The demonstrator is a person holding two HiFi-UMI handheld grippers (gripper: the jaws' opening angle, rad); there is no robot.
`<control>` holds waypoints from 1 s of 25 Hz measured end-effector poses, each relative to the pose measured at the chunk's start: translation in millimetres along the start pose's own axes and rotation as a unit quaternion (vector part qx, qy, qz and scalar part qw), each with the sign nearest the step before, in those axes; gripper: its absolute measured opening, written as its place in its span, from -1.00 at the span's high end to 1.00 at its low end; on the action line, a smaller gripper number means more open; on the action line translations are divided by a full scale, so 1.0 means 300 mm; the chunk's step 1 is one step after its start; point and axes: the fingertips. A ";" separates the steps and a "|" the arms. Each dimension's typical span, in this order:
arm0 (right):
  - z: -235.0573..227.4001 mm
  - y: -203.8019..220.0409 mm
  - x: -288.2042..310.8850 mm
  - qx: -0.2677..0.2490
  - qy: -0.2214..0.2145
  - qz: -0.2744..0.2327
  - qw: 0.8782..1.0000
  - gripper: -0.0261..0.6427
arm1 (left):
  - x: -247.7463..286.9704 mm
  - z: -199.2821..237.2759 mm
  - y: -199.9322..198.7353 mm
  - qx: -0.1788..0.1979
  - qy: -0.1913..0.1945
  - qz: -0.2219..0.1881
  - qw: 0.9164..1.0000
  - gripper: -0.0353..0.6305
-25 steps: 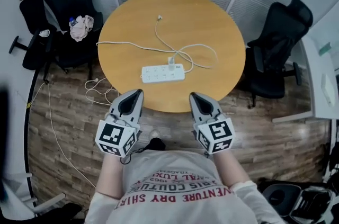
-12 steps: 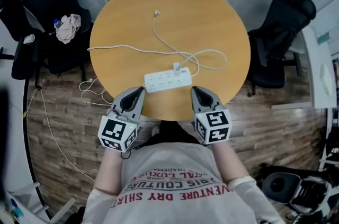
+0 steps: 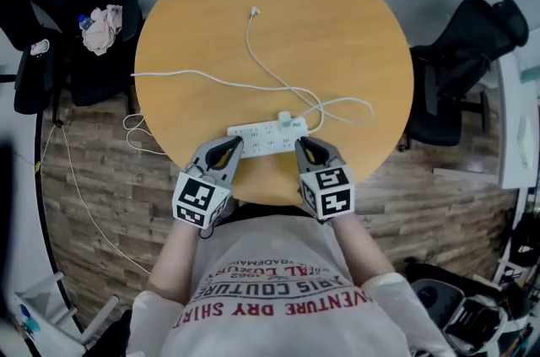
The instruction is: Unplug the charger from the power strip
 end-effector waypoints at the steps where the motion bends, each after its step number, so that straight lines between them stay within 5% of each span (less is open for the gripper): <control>1: -0.002 0.017 0.020 0.003 -0.003 0.009 1.000 0.83 | 0.016 0.005 0.040 0.000 0.004 0.011 1.000 0.80; 6: -0.021 0.058 0.107 0.019 -0.004 0.031 0.999 0.28 | 0.089 0.037 0.204 -0.014 0.017 0.064 0.998 0.80; 13: -0.048 0.087 0.219 0.035 0.016 0.074 0.996 0.19 | 0.146 0.065 0.371 -0.035 0.018 0.125 0.991 0.80; 25: -0.047 0.168 0.323 0.059 0.046 0.138 0.988 0.19 | 0.169 0.046 0.401 -0.012 0.030 0.125 0.992 0.80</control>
Point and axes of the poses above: the fingertips, and each gripper's own axes: x forward along the fingers, z to its left, y out of its underside, and after that the axes turned 15 degrees about -z, right-handed
